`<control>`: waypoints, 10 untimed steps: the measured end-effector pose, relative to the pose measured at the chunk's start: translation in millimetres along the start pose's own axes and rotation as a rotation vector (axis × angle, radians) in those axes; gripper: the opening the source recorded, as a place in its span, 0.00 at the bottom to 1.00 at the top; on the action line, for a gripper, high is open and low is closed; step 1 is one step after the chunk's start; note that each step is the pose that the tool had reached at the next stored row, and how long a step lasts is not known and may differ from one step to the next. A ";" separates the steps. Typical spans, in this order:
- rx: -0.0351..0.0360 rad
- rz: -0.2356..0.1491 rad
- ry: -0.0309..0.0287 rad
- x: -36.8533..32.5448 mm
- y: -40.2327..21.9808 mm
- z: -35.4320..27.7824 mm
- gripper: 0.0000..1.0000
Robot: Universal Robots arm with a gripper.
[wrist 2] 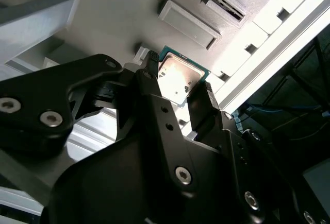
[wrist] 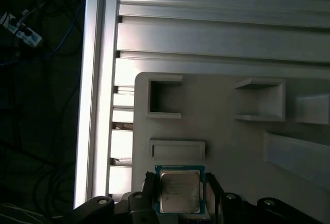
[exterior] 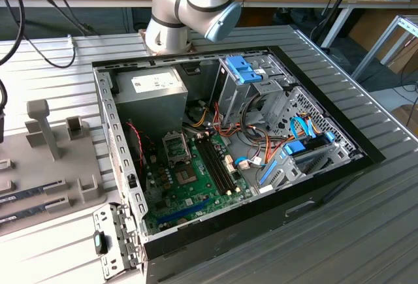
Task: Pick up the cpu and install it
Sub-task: 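Pick up the cpu and move it towards the insertion slot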
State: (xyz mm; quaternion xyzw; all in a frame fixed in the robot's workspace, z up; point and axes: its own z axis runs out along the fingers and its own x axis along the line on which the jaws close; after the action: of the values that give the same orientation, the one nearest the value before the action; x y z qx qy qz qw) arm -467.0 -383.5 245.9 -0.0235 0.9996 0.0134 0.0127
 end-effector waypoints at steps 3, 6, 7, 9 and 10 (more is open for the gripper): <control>-0.0003 0.000 -0.0002 -0.1 0.1 -1.7 0.47; -0.0006 0.000 -0.0002 -0.1 0.1 -3.4 0.47; -0.0008 0.000 -0.0002 -0.1 0.1 -3.8 0.47; -0.0007 0.000 0.0000 -0.1 0.1 -4.6 0.47; -0.0008 0.000 0.0001 -0.1 0.1 -5.0 0.47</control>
State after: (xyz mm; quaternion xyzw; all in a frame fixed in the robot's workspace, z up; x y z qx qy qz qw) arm -467.0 -383.5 250.9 -0.0235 0.9995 0.0138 0.0126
